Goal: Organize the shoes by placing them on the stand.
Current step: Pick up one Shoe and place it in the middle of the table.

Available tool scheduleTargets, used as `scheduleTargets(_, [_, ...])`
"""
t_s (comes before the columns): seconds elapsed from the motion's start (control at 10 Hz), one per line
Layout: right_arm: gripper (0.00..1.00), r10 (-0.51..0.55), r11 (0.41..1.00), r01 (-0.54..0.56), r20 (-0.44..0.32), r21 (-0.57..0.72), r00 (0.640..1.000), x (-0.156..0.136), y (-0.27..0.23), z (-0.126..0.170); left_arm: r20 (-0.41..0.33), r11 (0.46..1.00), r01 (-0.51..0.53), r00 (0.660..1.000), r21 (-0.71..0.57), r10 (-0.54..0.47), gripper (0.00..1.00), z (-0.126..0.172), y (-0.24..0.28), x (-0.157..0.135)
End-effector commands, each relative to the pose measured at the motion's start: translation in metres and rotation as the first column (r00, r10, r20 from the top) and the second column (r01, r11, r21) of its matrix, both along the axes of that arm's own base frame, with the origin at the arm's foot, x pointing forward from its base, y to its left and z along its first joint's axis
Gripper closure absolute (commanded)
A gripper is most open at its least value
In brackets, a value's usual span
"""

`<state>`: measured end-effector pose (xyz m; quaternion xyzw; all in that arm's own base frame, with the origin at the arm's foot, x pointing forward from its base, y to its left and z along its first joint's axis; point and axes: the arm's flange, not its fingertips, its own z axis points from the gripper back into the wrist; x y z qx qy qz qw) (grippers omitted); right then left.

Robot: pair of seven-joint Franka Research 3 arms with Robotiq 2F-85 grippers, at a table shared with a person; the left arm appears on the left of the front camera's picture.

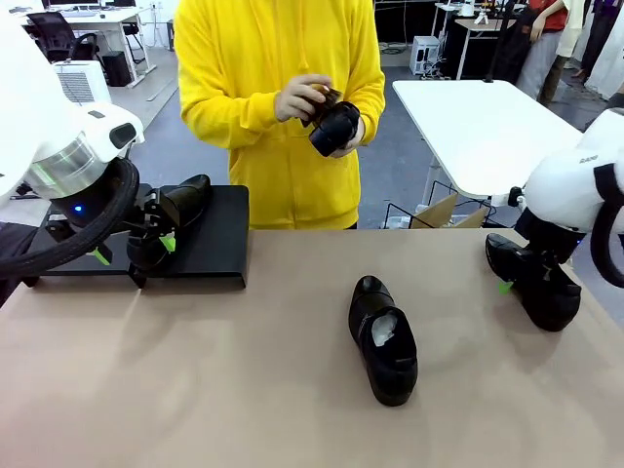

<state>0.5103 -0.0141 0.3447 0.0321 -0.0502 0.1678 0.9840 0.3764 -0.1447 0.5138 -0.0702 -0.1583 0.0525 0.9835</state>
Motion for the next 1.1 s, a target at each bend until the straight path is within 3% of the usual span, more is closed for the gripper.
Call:
scheduleTargets(0.0, [0.00,-0.047,0.997,0.048,0.012,-0.064,0.999,0.0097,0.0017,-0.0025,-0.007,1.000,0.001,1.000,-0.017,-0.001,0.00,-0.0003,0.0006,-0.0003])
scheduleTargets(0.1, [0.15,-0.061,0.996,0.062,0.014,-0.071,0.998,0.0114,0.0012,-0.0055,-0.007,1.000,0.001,1.000,-0.017,-0.001,0.00,-0.0003,0.0006,-0.0003])
scheduleTargets(0.5, [0.88,-0.104,0.989,0.106,0.023,-0.101,0.994,0.0126,-0.0021,-0.0060,-0.007,1.000,0.001,1.000,-0.017,-0.001,0.00,-0.0003,0.0006,-0.0003])
scheduleTargets(0.6, [1.00,-0.108,0.988,0.110,0.019,-0.105,0.994,0.0123,-0.0017,-0.0061,-0.007,1.000,0.001,1.000,-0.017,-0.001,0.00,-0.0003,0.0006,-0.0003])
scheduleTargets(1.0, [1.00,-0.138,0.985,0.138,0.011,-0.101,0.990,0.0065,-0.0032,-0.0083,-0.007,1.000,0.001,1.000,-0.017,-0.001,0.00,-0.0003,0.0006,-0.0003])
